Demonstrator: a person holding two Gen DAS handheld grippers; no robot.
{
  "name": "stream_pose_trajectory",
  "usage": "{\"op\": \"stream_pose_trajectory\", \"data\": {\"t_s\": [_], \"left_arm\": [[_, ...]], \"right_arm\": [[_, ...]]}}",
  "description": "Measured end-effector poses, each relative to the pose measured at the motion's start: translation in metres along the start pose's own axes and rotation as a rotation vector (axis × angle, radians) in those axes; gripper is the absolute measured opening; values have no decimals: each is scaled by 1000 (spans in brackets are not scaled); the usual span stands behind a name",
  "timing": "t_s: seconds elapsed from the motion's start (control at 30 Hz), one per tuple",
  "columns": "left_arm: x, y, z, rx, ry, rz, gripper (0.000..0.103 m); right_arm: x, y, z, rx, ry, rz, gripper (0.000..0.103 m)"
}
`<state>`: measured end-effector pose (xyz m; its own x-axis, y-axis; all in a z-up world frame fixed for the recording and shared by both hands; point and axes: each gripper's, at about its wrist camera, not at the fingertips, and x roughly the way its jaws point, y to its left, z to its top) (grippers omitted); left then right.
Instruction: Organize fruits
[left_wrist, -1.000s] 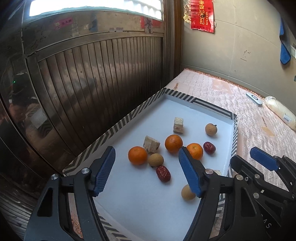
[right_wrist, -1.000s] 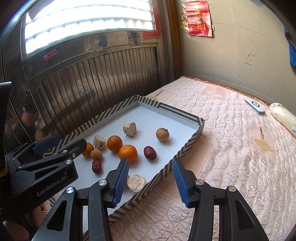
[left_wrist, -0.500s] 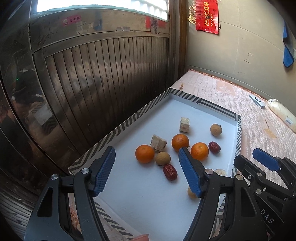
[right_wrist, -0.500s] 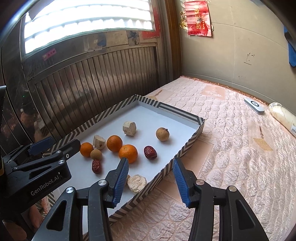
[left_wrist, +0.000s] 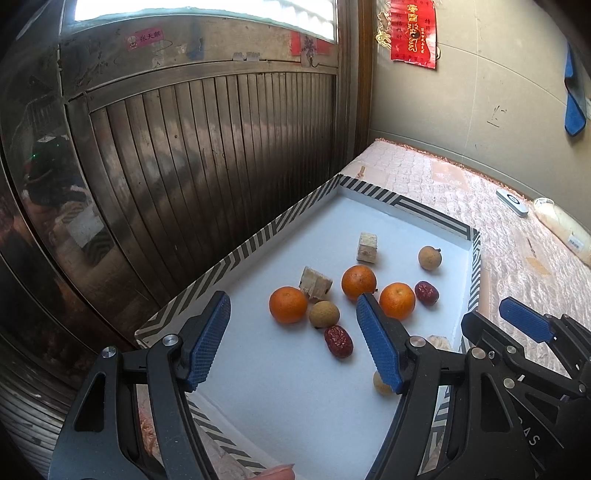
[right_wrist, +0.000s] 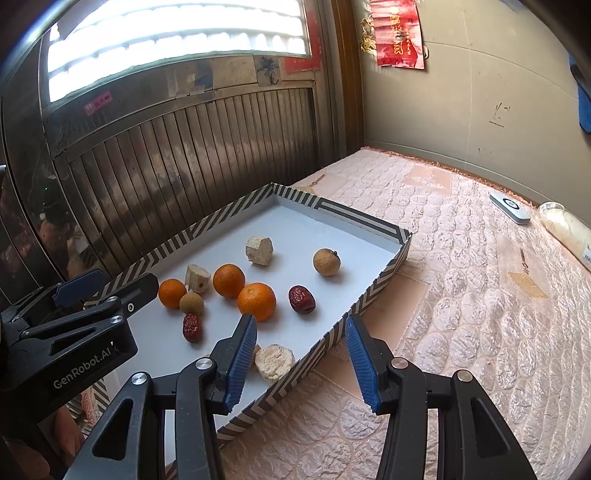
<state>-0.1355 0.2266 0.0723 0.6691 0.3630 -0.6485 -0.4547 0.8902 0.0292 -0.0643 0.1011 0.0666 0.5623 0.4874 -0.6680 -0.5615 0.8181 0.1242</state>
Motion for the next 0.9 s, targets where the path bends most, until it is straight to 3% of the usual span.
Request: {"op": "stream_pose_trajectory", "data": {"t_s": [0.9], "left_arm": [[4,0,0,2,13,1,72]], "right_arm": [[6,3,-1,-10,16,10,48]]}}
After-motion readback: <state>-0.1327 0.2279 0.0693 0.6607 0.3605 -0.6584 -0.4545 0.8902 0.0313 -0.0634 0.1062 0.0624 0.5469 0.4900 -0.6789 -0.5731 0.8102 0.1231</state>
